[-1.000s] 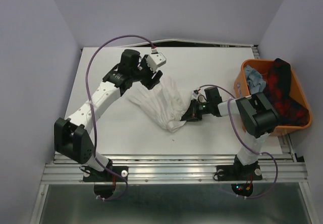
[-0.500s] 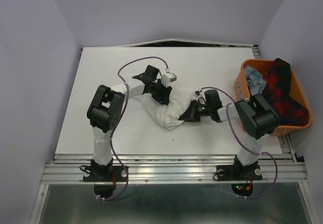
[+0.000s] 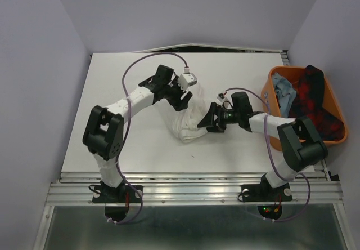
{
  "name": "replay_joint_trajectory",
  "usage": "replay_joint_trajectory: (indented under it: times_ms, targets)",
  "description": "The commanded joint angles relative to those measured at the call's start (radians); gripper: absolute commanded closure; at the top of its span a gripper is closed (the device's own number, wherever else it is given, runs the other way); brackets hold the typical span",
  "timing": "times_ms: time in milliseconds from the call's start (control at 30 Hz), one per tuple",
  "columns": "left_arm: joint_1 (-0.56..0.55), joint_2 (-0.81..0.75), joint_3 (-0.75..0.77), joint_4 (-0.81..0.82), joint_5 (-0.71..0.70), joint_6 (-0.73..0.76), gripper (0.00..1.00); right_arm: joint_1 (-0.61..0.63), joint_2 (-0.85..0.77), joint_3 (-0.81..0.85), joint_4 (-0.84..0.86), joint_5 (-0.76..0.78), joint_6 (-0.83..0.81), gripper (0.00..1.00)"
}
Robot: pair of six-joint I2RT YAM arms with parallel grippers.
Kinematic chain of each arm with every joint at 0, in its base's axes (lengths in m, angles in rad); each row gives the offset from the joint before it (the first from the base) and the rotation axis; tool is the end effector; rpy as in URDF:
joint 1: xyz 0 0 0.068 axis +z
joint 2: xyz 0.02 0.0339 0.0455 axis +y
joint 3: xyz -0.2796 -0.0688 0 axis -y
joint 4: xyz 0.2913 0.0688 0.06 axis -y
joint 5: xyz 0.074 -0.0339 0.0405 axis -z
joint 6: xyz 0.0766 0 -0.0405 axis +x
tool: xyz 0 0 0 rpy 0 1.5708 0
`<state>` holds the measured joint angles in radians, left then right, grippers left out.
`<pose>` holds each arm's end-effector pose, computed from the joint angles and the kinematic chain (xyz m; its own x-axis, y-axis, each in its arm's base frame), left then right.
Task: Fold and stack the skirts
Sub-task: Fold the skirt
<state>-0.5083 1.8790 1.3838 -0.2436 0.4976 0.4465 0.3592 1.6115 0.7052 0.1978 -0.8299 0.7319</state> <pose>0.4138 -0.2724 0.1991 -0.2128 0.5529 -0.8056 0.9178 0.3960 0.0293 0.3113 0.1772 0.1188 -0.9623 0.1205 -0.2440 -0.1596 0.4764 0.8646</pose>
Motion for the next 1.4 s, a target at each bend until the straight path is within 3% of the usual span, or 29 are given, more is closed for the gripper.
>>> replay_joint_trajectory:
  times_ms: [0,100,267,433,467,600,1100,1167,1233,1267,1367]
  targets:
    - [-0.007,-0.279,-0.086,0.046,-0.085,0.043,0.22,-0.057,-0.062,0.117,-0.277,0.018,-0.179,0.19]
    - [-0.033,-0.408,-0.176,0.053,-0.171,0.078,0.21,-0.12,-0.056,0.172,-0.383,0.047,-0.275,0.19]
    - [-0.209,-0.546,-0.333,0.03,-0.399,0.165,0.17,-0.143,-0.024,0.275,-0.393,0.086,-0.371,0.2]
    - [-0.444,-0.607,-0.528,0.127,-0.654,0.19,0.16,-0.143,0.056,0.422,-0.253,-0.029,-0.284,0.24]
    - [-0.526,-0.607,-0.576,0.17,-0.733,0.211,0.01,-0.143,0.091,0.471,-0.221,-0.041,-0.26,0.25]
    - [-0.685,-0.552,-0.64,0.265,-0.879,0.25,0.01,-0.071,0.178,0.569,-0.175,-0.069,-0.221,0.3]
    - [-0.743,-0.153,-0.575,0.463,-1.116,0.265,0.02,0.049,0.491,0.698,-0.187,-0.081,-0.384,0.5]
    - [-0.743,-0.121,-0.568,0.464,-1.137,0.264,0.08,0.049,0.51,0.665,-0.187,-0.078,-0.4,0.52]
    - [-0.743,-0.119,-0.549,0.439,-1.136,0.25,0.26,0.058,0.525,0.642,-0.184,-0.075,-0.423,0.56]
    - [-0.743,-0.126,-0.536,0.378,-1.122,0.236,0.45,0.058,0.53,0.623,-0.187,-0.074,-0.437,0.58]
    - [-0.743,-0.168,-0.468,0.273,-1.081,0.17,0.73,0.058,0.524,0.593,-0.19,-0.071,-0.463,0.61]
